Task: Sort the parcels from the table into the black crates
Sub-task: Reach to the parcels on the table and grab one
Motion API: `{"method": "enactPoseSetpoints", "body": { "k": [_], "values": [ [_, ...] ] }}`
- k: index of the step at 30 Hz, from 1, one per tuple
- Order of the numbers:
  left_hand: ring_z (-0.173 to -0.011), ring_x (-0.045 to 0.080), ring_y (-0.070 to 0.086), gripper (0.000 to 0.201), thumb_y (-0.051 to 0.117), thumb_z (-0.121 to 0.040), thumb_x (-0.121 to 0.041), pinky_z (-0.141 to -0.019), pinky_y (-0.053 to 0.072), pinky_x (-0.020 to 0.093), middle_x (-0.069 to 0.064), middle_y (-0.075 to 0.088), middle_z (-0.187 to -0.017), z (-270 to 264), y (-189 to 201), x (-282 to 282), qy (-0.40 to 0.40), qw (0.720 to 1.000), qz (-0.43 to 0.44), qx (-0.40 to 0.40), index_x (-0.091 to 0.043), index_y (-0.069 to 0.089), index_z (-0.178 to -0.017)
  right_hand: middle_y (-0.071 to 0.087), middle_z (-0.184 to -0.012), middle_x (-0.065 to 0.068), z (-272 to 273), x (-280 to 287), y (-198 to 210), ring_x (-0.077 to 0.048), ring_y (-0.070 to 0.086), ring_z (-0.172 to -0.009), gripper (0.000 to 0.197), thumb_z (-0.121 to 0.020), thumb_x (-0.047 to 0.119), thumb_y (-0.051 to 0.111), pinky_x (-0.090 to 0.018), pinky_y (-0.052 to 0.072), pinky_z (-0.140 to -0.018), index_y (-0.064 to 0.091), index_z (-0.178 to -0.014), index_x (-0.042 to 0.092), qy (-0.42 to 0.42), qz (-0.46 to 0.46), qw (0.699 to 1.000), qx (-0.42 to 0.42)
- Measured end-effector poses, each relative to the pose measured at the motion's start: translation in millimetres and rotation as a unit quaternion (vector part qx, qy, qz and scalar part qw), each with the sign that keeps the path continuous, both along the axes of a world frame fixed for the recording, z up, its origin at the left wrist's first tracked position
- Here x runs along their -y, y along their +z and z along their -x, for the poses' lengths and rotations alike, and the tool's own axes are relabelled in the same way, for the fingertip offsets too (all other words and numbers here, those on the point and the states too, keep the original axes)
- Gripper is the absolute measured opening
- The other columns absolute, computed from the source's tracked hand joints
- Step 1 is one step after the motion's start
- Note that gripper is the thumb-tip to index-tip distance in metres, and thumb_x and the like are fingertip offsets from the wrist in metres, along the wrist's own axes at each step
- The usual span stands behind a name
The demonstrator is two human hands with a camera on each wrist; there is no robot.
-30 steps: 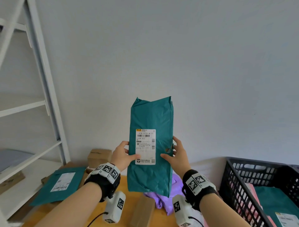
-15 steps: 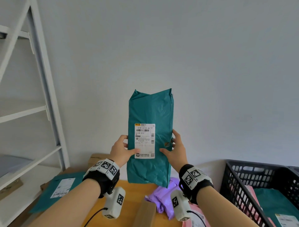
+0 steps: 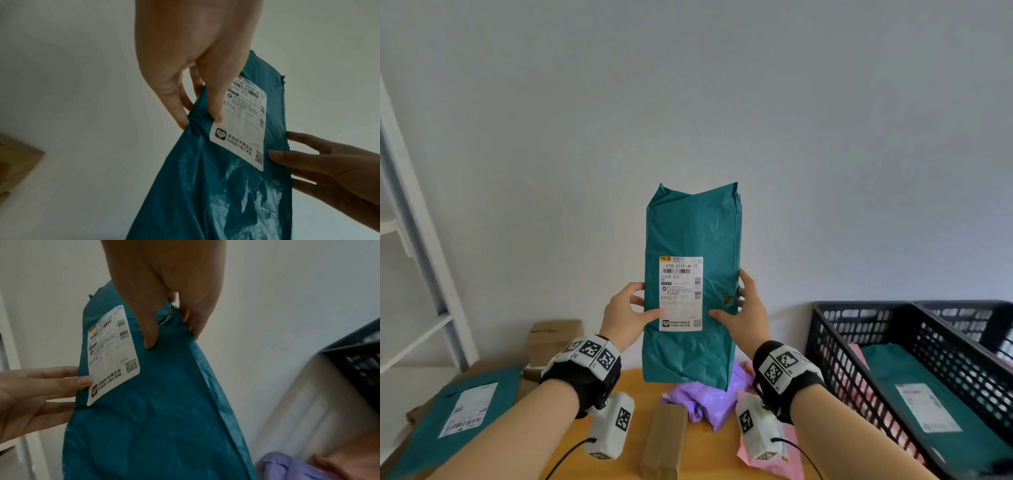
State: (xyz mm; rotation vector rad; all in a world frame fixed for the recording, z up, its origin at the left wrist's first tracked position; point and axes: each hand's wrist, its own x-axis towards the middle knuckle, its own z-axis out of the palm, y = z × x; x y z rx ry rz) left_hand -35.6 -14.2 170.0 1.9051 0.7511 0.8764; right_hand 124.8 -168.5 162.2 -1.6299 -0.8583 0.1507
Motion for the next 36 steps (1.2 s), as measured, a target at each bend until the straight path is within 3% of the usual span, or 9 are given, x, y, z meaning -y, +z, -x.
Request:
{"method": "enactPoseSetpoints", "body": {
  "k": [2, 6, 13, 17, 22, 25, 26, 30, 36],
  "values": [
    [-0.091, 0.024, 0.064, 0.048, 0.081, -0.072, -0.012, -0.077, 0.057, 0.048, 0.000, 0.062, -0.092, -9, -6, 8, -0.025, 1.000, 0.002, -0.007, -0.028, 0.056, -0.110, 0.053, -0.098, 0.018, 0, 16, -6, 0.000, 0.055, -0.085, 0.089, -0.074, 0.005, 0.077, -0.028, 0.053, -0.080, 0.029, -0.143, 0.035, -0.022, 0.004, 1.000, -0.007],
    [-0.090, 0.028, 0.063, 0.049, 0.081, -0.072, -0.010, -0.069, 0.059, 0.046, 0.006, 0.060, -0.092, -31, -16, 29, -0.087, 0.996, 0.019, -0.024, -0.022, 0.056, -0.111, 0.051, -0.099, 0.021, -2, 55, -16, 0.003, 0.054, -0.086, 0.087, -0.076, 0.003, 0.075, -0.016, 0.049, -0.073, 0.028, -0.144, 0.033, -0.068, 0.013, 0.997, -0.026],
    [-0.085, 0.025, 0.065, 0.053, 0.083, -0.068, -0.010, -0.076, 0.057, 0.047, 0.002, 0.063, -0.089, -76, -41, 81, -0.174, 0.983, 0.032, -0.047, -0.024, 0.057, -0.112, 0.048, -0.123, 0.012, -8, 130, -36, -0.009, 0.052, -0.113, 0.093, -0.075, 0.006, 0.077, -0.031, 0.047, -0.099, 0.024, -0.148, 0.030, -0.157, 0.034, 0.985, -0.061],
    [-0.085, 0.027, 0.066, 0.061, 0.082, -0.070, -0.009, -0.073, 0.059, 0.047, 0.007, 0.064, -0.089, -103, -53, 119, -0.224, 0.971, 0.050, -0.070, -0.019, 0.054, -0.122, 0.049, -0.131, 0.007, -15, 173, -49, -0.010, 0.052, -0.116, 0.092, -0.075, 0.008, 0.078, -0.035, 0.047, -0.101, 0.024, -0.147, 0.029, -0.208, 0.056, 0.974, -0.073],
    [-0.079, 0.026, 0.067, 0.062, 0.080, -0.071, -0.006, -0.067, 0.059, 0.045, 0.010, 0.065, -0.086, -136, -60, 171, -0.278, 0.954, 0.059, -0.095, -0.019, 0.052, -0.125, 0.047, -0.101, 0.023, -29, 233, -58, 0.001, 0.055, -0.094, 0.086, -0.075, 0.011, 0.079, -0.018, 0.050, -0.082, 0.027, -0.141, 0.029, -0.265, 0.086, 0.957, -0.086],
    [-0.081, 0.027, 0.067, 0.066, 0.081, -0.071, -0.006, -0.068, 0.059, 0.041, 0.009, 0.066, -0.087, -155, -62, 202, -0.304, 0.945, 0.061, -0.108, -0.016, 0.050, -0.128, 0.051, -0.117, 0.017, -37, 266, -63, -0.013, 0.055, -0.112, 0.090, -0.071, 0.020, 0.082, -0.042, 0.047, -0.098, 0.026, -0.139, 0.036, -0.287, 0.092, 0.949, -0.088],
    [-0.082, 0.027, 0.068, 0.070, 0.082, -0.070, -0.008, -0.071, 0.059, 0.043, 0.010, 0.068, -0.088, -162, -64, 212, -0.312, 0.942, 0.056, -0.113, -0.017, 0.048, -0.130, 0.052, -0.125, 0.010, -39, 278, -63, -0.015, 0.055, -0.115, 0.089, -0.071, 0.018, 0.082, -0.043, 0.048, -0.098, 0.027, -0.140, 0.033, -0.288, 0.091, 0.949, -0.092],
    [-0.083, 0.025, 0.067, 0.079, 0.082, -0.069, -0.010, -0.068, 0.059, 0.040, 0.014, 0.066, -0.094, -180, -63, 255, -0.330, 0.934, 0.046, -0.130, -0.018, 0.043, -0.137, 0.052, -0.130, 0.001, -53, 326, -65, -0.015, 0.055, -0.112, 0.089, -0.071, 0.012, 0.082, -0.038, 0.050, -0.096, 0.030, -0.141, 0.027, -0.286, 0.082, 0.949, -0.106],
    [-0.084, 0.022, 0.060, 0.074, 0.078, -0.075, -0.007, -0.055, 0.054, 0.028, 0.010, 0.058, -0.098, -194, -55, 327, -0.319, 0.932, 0.065, -0.161, -0.019, 0.041, -0.139, 0.051, -0.126, 0.004, -81, 396, -64, -0.011, 0.053, -0.106, 0.092, -0.072, 0.009, 0.081, -0.028, 0.049, -0.090, 0.028, -0.145, 0.023, -0.243, 0.086, 0.959, -0.118]
  ]
}}
